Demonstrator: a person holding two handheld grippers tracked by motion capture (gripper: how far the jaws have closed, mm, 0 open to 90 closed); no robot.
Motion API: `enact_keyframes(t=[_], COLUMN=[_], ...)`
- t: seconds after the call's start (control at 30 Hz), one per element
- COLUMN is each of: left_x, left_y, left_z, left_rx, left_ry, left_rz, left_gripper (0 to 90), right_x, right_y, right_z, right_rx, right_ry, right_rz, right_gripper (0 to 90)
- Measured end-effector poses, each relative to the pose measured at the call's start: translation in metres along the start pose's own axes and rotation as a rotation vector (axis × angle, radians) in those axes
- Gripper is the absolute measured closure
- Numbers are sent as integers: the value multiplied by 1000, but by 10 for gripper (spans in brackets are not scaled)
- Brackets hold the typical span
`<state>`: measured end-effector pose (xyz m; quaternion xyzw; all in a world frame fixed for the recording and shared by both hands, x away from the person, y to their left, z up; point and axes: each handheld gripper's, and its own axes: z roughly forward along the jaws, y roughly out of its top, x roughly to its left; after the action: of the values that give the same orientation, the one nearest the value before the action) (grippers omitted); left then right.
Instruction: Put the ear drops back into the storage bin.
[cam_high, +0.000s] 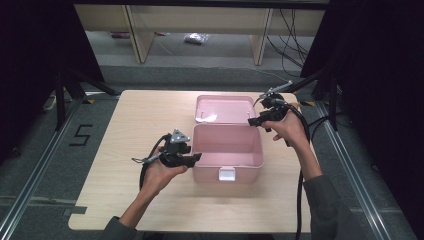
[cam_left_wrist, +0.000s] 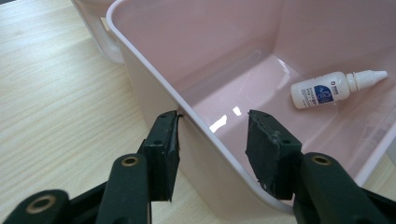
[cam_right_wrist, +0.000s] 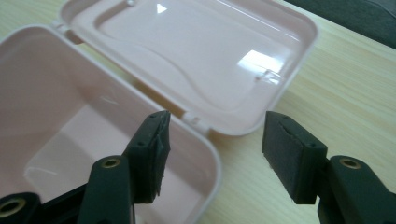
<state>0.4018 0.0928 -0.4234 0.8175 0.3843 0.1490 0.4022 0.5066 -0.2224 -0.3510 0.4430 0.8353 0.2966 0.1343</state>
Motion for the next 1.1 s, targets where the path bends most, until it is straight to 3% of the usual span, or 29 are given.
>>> enact_keyframes(t=[0.27, 0.4, 0.6, 0.63, 0.77, 0.97, 1.1], left_x=[-1, -2, -3, -2, -4, -5, -5], left_y=[-1, -1, -1, -1, -1, -2, -2], left_z=[0, 0, 1, 0, 0, -1, -1], left_rx=[4, 2, -4, 8, 6, 11, 9], left_ry=[3, 8, 11, 2, 9, 14, 13], left_rz=[2, 1, -2, 12, 7, 19, 15], left_gripper=[539, 538, 538, 538, 537, 537, 536], right_x=[-20, -27, -32, -32, -37, -39, -42], right_y=[2, 4, 5, 6, 9, 13, 17], right_z=[11, 19, 28, 29, 31, 39, 44], right_rx=[-31, -29, -29, -26, -40, -32, -36], right_ry=[-43, -73, -74, -75, -90, -95, -93], right_rz=[76, 88, 121, 136, 113, 163, 146], right_gripper=[460, 465, 475, 478, 488, 496, 501])
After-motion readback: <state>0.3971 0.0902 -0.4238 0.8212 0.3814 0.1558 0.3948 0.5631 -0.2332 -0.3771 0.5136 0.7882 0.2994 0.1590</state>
